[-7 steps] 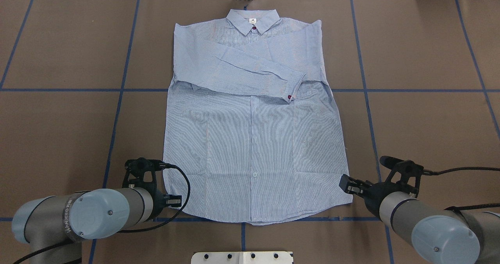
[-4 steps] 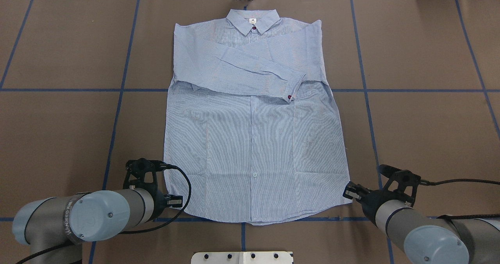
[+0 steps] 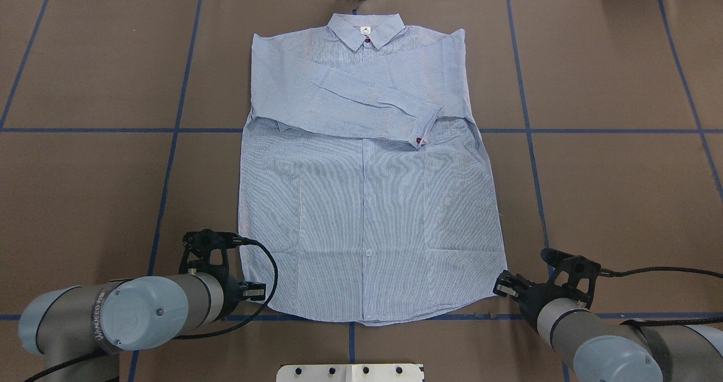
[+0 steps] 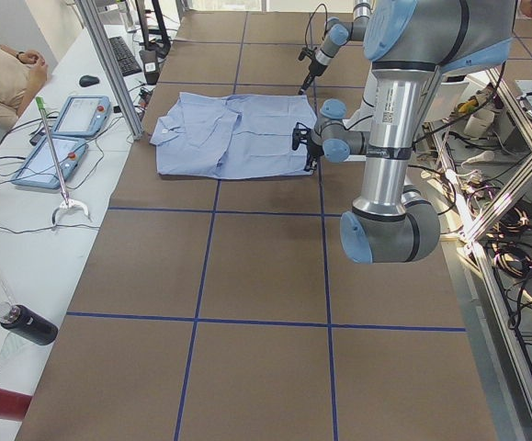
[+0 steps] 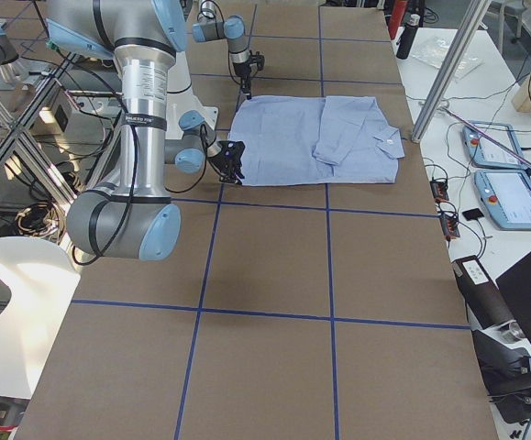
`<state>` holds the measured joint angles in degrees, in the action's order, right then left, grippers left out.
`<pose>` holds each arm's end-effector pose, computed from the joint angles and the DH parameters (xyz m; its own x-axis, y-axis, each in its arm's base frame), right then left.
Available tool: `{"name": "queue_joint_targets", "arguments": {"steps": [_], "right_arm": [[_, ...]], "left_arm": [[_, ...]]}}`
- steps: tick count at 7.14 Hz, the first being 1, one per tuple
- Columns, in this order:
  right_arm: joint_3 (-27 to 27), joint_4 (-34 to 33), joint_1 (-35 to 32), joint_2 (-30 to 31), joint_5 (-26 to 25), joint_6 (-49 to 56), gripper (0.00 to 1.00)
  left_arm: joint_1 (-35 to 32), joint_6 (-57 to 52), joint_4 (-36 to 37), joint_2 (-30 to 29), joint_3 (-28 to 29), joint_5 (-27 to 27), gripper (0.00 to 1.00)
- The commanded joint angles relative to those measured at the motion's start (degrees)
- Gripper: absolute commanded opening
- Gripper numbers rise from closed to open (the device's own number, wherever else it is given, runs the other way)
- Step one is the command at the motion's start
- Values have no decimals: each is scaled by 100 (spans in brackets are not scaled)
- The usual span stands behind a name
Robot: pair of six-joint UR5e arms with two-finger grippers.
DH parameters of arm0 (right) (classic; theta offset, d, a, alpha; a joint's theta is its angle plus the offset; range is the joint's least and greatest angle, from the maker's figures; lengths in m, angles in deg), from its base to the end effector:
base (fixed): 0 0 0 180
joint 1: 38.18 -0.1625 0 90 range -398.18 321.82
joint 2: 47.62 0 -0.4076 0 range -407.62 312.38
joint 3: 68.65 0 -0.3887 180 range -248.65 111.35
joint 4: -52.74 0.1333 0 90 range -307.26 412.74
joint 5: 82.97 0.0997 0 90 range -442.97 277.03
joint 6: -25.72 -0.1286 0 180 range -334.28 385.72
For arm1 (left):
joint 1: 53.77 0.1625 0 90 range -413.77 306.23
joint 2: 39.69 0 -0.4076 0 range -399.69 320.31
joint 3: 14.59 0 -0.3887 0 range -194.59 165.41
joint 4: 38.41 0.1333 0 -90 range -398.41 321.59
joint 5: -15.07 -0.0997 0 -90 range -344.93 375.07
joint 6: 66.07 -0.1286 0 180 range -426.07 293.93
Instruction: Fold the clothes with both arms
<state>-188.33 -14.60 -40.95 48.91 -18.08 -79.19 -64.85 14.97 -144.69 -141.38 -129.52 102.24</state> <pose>-0.4544 -0.2101 0.4243 0.5833 0.2615 0.7690 -0.5151 0.8511 0.1013 0.5199 -0.2441 0.3277 0.6207 0.0370 -0.7832 0.1356 0.9788 0.1536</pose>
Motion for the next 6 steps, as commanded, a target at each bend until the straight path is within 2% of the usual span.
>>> {"name": "queue_joint_targets", "arguments": {"steps": [1,5,6], "right_arm": [[111,-7,127,-12,-133,-29,35],[94,-103,242,-64,-213,-214,34],[94,-234,260,-169,-213,-284,29]], "left_arm": [[0,-9,2,0,-3,2,0],[0,0,2,8,-3,-15,0],[0,0,2,0,-3,-15,0]]}}
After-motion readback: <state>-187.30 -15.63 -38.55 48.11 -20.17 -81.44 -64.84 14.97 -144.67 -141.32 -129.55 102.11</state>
